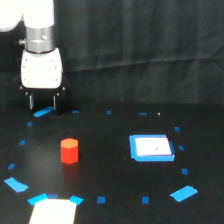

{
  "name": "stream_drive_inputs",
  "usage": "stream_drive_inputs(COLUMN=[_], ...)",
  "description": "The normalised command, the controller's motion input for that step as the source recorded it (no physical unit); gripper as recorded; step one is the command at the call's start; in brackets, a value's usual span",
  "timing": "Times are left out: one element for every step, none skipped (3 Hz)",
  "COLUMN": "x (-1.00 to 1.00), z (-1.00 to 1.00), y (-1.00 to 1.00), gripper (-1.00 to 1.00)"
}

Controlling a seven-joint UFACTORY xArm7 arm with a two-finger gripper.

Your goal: Pick up the red object from the table

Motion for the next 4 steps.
stream_drive_inputs(x=[0.51,0.69,0.45,0.81], z=[-0.18,-0.23,-0.27,0.31], y=[-0.99,-1.00,-0.99,-1.00], gripper=[0.93,0.72,1.00,0.93])
